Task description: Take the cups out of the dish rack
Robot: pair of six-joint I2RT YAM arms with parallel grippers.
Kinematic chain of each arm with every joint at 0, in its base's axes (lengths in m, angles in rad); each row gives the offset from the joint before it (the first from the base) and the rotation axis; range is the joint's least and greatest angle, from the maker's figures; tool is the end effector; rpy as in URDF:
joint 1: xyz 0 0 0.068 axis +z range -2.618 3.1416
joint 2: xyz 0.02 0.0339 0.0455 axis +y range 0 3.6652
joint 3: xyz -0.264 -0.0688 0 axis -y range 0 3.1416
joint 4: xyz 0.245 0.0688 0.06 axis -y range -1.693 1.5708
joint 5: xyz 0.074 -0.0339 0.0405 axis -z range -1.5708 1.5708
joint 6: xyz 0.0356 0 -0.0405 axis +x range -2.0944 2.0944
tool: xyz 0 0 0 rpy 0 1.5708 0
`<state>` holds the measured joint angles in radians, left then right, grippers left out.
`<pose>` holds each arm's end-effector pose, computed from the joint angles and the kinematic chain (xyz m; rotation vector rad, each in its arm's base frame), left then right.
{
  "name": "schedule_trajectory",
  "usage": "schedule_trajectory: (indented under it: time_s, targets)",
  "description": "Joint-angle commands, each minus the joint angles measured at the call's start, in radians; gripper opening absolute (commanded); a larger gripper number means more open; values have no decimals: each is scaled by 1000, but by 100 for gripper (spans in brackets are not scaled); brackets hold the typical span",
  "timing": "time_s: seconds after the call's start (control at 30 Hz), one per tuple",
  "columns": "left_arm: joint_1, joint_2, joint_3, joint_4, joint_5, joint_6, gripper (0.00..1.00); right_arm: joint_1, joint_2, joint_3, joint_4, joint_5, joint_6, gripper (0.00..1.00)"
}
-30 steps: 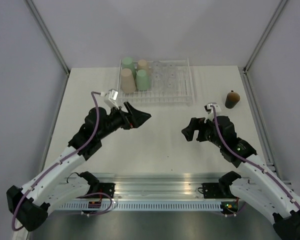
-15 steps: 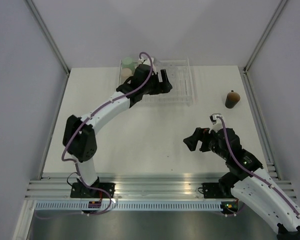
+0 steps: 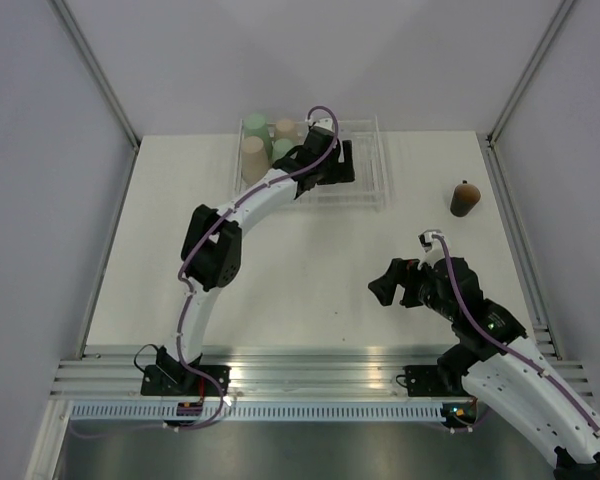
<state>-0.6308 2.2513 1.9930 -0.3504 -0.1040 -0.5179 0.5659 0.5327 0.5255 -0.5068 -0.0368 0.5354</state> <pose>0.4286 -0.3085 0.2516 0.0652 2.2261 -0.5340 0.1119 0.0726 0.2519 -0.0562 2.1624 0.6946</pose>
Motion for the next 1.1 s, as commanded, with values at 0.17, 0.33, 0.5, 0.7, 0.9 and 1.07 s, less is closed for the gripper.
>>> schedule_trajectory:
  time_s: [0.17,0.33,0.5,0.7,0.9,1.07]
  targets:
    - [-10,126,142,31,-74,13,96,5,-13,37,-7,18,15,98]
    - [-17,168,155,63,-99,1,96,3,-23,36,-9,20,17,98]
    - [-24,180,145,126,-111,1,94,5,-22,36,-7,18,17,98]
    - [-33,162,89,221,-102,13,79,5,-23,33,-7,17,17,98]
    - [-43,171,86,260,-129,56,74,5,-17,33,-9,11,17,98]
    - [-44,179,78,254,-140,70,66,3,-14,30,-2,11,17,98]
